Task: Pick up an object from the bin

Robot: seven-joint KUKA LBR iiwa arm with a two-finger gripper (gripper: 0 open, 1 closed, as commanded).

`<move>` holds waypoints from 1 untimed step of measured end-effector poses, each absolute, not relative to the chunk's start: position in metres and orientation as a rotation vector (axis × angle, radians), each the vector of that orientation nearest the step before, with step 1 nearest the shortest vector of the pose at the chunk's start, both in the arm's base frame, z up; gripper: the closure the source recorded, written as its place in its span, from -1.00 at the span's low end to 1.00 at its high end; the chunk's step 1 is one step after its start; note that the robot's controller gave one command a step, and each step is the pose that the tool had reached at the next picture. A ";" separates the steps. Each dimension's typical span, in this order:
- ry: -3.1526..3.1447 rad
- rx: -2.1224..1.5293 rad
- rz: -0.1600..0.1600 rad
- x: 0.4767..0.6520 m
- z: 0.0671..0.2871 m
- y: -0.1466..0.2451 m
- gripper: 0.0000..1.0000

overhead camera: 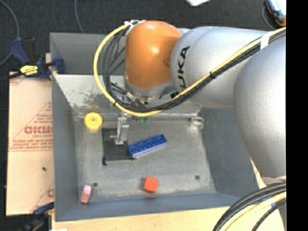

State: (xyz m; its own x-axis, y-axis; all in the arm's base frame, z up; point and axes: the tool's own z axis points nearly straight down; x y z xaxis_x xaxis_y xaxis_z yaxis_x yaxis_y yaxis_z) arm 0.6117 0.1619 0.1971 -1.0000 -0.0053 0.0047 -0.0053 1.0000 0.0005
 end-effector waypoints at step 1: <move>-3.145 0.002 -0.003 0.613 0.202 0.161 -1.00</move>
Offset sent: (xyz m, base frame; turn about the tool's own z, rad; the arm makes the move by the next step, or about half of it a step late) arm -0.0041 -0.0268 -0.1094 -0.1406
